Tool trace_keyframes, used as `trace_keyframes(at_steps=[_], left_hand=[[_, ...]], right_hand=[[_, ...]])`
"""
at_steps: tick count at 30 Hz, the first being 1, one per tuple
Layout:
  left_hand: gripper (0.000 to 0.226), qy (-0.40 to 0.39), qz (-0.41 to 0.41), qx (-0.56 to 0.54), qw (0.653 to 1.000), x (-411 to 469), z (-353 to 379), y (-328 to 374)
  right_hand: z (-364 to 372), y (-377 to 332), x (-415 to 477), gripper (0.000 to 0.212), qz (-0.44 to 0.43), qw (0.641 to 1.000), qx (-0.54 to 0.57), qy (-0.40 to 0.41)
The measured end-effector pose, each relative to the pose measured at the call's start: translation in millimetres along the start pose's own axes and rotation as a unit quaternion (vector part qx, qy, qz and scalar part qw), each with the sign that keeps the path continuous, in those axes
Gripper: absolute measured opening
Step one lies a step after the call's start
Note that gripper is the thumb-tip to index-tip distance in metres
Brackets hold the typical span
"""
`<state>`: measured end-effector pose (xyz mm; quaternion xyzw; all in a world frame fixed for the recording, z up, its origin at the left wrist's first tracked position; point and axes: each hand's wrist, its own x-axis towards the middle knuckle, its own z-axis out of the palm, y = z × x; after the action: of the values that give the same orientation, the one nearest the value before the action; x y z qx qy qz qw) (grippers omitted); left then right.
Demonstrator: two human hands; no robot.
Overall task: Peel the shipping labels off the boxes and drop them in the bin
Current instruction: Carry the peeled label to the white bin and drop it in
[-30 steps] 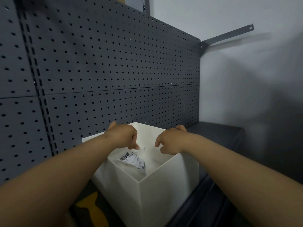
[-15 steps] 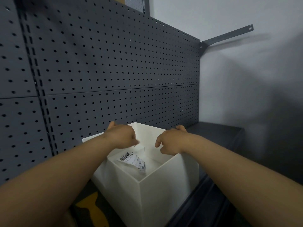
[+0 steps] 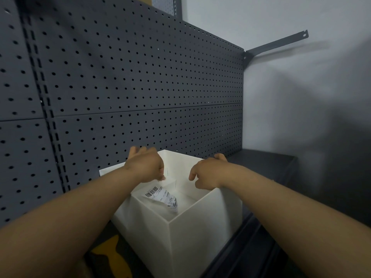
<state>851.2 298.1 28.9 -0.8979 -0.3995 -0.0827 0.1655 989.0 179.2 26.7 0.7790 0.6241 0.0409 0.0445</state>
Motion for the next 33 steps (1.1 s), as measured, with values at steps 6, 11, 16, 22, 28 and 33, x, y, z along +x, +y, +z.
trace_keyframes(at_steps=[6, 11, 16, 22, 28, 33], left_hand=[[0.039, -0.033, -0.011, 0.009, 0.999, 0.0, -2.1, 2.2], [0.046, -0.055, -0.030, -0.029, 0.998, 4.1, -3.3, 0.6], [0.046, -0.067, -0.050, -0.106, 0.991, 2.3, -6.2, 1.5], [0.049, -0.078, -0.058, -0.133, 0.986, 2.0, -8.4, 6.4], [0.055, -0.084, -0.047, -0.191, 0.977, -2.1, -13.0, 8.1], [0.063, -0.093, -0.041, -0.172, 0.980, -3.1, -13.5, 7.2]], right_hand=[[0.2, -0.5, -0.3, 0.044, 0.000, 1.000, 0.000, -0.003], [-1.9, -1.2, -3.0, 0.043, -0.005, 1.000, 0.015, 0.004], [-4.4, -2.7, -7.8, 0.058, -0.041, 0.997, 0.059, 0.021], [-4.9, -2.7, -9.2, 0.062, -0.083, 0.996, 0.038, 0.020], [-4.1, -1.0, -7.3, 0.067, -0.095, 0.995, 0.003, -0.010], [-5.6, -2.0, -8.2, 0.072, -0.100, 0.995, -0.002, -0.010]])
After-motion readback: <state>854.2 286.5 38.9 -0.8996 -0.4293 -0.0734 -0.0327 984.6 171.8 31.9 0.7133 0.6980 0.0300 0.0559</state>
